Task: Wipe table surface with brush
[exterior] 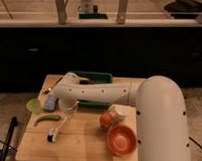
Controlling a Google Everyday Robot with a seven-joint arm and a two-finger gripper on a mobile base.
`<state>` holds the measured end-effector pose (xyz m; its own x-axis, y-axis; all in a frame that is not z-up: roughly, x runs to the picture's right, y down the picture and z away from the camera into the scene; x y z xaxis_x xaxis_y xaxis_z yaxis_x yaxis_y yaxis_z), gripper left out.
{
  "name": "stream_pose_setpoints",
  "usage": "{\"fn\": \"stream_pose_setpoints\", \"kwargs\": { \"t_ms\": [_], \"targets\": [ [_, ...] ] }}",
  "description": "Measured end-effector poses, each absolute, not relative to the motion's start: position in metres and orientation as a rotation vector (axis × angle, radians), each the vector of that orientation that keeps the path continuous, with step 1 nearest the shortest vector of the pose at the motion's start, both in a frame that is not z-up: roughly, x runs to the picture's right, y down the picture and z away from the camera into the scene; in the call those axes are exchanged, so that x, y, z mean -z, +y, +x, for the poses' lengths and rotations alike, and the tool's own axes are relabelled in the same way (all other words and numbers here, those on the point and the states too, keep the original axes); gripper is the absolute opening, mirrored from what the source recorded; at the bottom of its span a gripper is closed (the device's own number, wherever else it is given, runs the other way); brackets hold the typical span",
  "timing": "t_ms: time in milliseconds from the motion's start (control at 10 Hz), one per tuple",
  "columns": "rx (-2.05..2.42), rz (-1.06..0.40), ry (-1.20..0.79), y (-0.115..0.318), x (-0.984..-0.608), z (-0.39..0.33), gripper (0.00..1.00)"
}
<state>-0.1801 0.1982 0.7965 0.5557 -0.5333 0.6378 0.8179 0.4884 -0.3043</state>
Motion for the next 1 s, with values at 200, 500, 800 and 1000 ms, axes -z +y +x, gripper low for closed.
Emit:
{"fn": "stream_pose_setpoints", "kwargs": {
  "t_ms": [200, 500, 800, 1000],
  "targets": [
    [0.945, -0.632, -0.572, 0.221, -0.775, -0.191, 0.00],
    [1.017, -0.652, -0.604, 0.241, -0.760, -0.178, 0.00],
    [1.024, -0.713, -0.490, 0.243, -0.779, -0.138, 0.00],
    [0.976, -0.726, -0.384, 0.228, -0.801, -0.117, 0.00]
  ]
}}
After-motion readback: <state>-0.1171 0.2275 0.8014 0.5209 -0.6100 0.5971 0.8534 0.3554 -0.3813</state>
